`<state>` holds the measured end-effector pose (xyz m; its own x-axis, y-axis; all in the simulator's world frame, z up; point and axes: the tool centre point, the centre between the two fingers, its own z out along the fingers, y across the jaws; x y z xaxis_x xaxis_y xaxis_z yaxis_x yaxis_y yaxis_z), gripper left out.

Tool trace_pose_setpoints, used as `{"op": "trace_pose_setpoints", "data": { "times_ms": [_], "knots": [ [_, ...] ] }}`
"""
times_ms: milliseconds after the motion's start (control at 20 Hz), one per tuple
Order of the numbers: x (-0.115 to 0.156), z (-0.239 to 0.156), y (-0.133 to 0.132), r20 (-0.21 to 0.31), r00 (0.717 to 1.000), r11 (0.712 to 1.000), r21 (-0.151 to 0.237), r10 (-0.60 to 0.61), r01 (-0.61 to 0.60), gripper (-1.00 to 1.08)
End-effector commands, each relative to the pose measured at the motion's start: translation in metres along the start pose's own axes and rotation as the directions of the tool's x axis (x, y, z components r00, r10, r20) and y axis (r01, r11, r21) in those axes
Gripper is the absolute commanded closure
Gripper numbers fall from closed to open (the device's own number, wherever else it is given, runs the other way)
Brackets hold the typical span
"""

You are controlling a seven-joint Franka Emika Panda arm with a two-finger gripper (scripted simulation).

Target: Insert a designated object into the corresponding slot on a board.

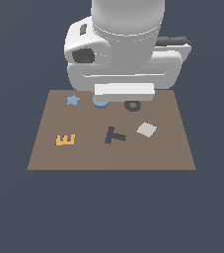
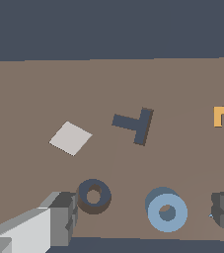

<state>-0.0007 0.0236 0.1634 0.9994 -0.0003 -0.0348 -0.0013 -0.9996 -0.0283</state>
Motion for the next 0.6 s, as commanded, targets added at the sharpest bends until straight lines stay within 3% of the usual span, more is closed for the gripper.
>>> {"op": "trace_pose_setpoints", "data": {
  "times_ms": [0, 550],
  "knots": [
    [0.000, 0.000, 0.000, 0.000, 1.000, 1.000, 0.000, 0.000, 0.000, -0.92],
    [-0.017, 0.020, 0.011, -0.006, 1.000, 1.000, -0.005, -0.004, 0.004, -0.92]
  ]
}}
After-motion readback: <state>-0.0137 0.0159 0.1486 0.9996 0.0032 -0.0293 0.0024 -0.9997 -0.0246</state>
